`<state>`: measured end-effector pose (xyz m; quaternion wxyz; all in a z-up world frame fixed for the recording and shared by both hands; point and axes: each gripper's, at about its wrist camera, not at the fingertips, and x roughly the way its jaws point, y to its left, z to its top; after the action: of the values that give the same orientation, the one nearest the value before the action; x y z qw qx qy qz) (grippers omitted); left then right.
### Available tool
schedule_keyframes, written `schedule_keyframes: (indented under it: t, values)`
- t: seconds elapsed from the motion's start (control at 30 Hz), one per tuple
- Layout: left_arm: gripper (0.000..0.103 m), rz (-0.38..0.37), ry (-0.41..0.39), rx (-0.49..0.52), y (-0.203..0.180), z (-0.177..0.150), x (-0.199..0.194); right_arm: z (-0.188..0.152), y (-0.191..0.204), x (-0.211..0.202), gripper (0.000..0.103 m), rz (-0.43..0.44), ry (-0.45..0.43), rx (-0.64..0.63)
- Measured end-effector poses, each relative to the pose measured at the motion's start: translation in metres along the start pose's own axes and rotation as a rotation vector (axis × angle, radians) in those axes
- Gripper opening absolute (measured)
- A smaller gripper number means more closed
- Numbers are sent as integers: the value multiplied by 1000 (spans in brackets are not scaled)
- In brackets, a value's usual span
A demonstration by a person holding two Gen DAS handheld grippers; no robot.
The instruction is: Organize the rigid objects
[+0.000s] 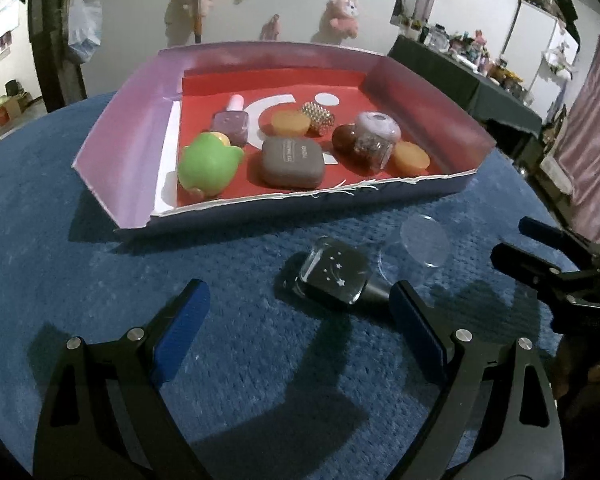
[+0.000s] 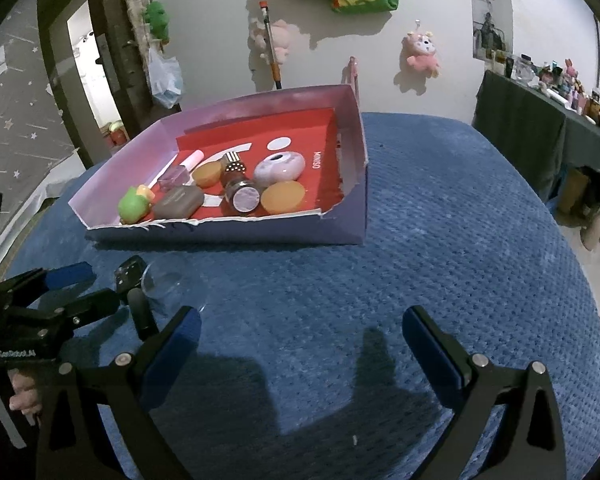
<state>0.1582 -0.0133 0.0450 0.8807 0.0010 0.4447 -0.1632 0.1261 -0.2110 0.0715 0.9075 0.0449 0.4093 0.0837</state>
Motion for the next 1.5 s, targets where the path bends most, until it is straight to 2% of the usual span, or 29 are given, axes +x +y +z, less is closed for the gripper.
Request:
schedule_keyframes:
  t: [0.13,0.6,0.8,0.9,1.0,1.17,1.3,1.37,1.5]
  values:
    - [92,-26,40,2,-4,0,8,2,2,2,103,-5,-1,-6]
    - [92,-27,46,-12,-16,1,14,7,-2,9,103,12,8,7]
    - [93,0,26,25,-14,-9,10,8,-2,11,103,18,10,7]
    - [93,30,17,21,5,-19,-2,7,-1,11,103,20,14,1]
    - [93,96,26,-23,28,-22,-15,7,0,12,103,27,17,-5]
    - [93,62,6,1,22,-17,-22,10,5,13,103,43,6,-13]
    - [93,37,56,65,7,-17,-8,8,8,11,103,54,8,-24]
    - [93,65,74,75,9,-18,-2,7,8,9,103,45,7,-36]
    - [93,129,72,40,37,-20,-7,6,6,7,103,29,7,-48]
